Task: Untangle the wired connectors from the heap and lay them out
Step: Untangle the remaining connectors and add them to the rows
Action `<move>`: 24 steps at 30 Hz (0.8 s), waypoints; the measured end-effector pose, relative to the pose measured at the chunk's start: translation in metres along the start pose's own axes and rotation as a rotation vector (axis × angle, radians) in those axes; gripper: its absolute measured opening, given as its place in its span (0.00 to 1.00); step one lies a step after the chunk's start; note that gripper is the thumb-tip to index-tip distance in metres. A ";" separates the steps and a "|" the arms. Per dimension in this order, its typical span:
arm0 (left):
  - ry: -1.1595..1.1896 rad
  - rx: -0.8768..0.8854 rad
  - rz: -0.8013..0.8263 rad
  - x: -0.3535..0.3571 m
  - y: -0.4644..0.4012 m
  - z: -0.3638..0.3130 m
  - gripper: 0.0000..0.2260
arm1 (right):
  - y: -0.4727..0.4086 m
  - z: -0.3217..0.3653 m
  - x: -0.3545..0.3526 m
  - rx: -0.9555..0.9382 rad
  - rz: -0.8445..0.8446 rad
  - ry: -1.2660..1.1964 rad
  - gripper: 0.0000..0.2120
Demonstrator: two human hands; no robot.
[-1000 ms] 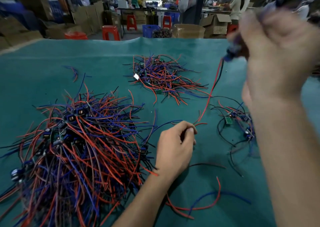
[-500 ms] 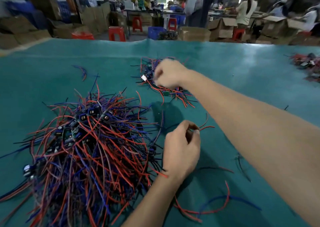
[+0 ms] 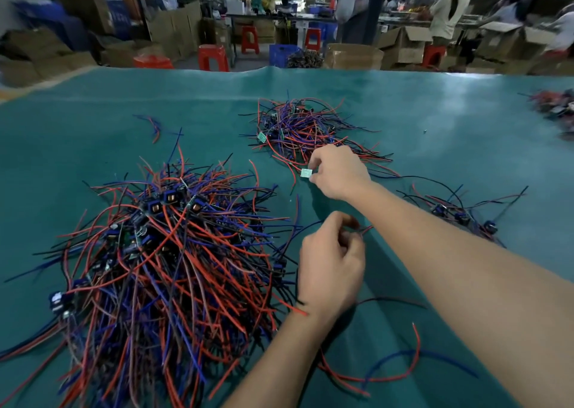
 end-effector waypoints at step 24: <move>0.367 -0.157 -0.131 -0.009 -0.001 0.018 0.07 | 0.127 -0.077 -0.001 0.160 -0.072 -0.979 0.12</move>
Point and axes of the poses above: each hand's wrist, its own y-axis away from the middle knuckle, its own x-axis out of the palm, z = x × y, the point moved 10 cm from there along -y, towards the middle knuckle, and after that the axes turned 4 degrees about x, right-handed, at the moved point
